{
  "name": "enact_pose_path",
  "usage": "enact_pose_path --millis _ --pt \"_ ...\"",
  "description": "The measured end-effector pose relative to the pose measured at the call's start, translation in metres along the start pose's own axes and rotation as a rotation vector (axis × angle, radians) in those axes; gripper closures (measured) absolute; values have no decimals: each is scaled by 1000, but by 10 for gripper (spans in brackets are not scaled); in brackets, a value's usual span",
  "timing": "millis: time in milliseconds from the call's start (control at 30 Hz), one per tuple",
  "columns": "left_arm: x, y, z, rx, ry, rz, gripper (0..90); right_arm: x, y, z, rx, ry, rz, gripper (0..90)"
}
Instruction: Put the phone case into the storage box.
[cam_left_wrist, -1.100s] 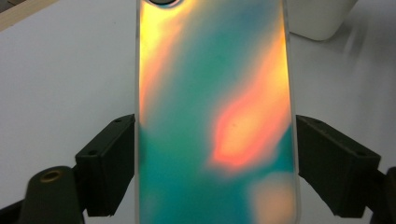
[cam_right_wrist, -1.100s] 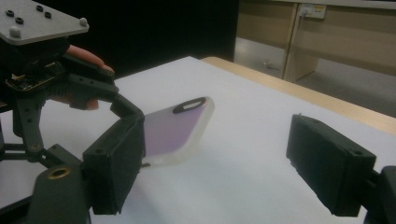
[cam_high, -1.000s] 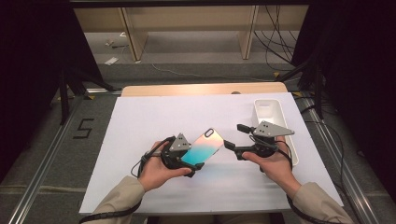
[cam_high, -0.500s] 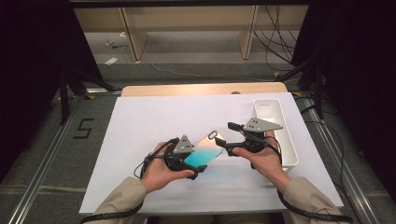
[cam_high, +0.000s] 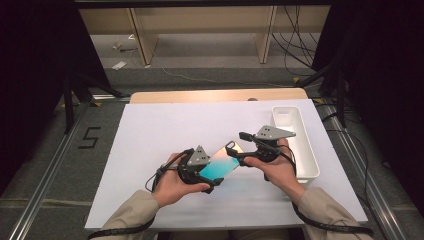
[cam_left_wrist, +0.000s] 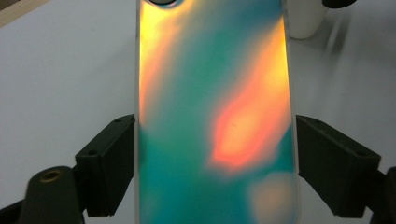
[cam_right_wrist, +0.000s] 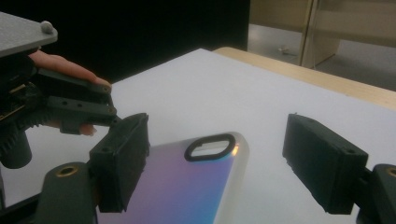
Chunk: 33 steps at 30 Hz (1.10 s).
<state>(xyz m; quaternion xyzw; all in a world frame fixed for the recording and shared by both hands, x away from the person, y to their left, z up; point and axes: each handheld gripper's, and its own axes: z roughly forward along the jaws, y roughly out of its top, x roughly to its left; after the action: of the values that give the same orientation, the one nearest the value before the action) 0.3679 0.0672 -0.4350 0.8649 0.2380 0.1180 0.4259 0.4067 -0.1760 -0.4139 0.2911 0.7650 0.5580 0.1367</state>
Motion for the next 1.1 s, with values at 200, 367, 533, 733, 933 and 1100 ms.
enact_pose_path --millis 200,367,533,733,933,1100 --pt "-1 0 0 -2 2 3 172 -1 -2 6 15 6 12 244" --pt "-1 1 1 -3 3 4 172 -1 -3 9 27 4 18 251" --pt "-1 0 1 -2 0 3 172 0 -4 12 36 3 24 272" --pt "-1 0 1 -8 4 2 171 1 -4 15 28 0 23 311" --pt "-1 0 1 -13 5 1 172 0 -5 16 32 3 30 357" --pt "0 0 1 -15 5 1 172 0 -6 17 35 3 29 393"
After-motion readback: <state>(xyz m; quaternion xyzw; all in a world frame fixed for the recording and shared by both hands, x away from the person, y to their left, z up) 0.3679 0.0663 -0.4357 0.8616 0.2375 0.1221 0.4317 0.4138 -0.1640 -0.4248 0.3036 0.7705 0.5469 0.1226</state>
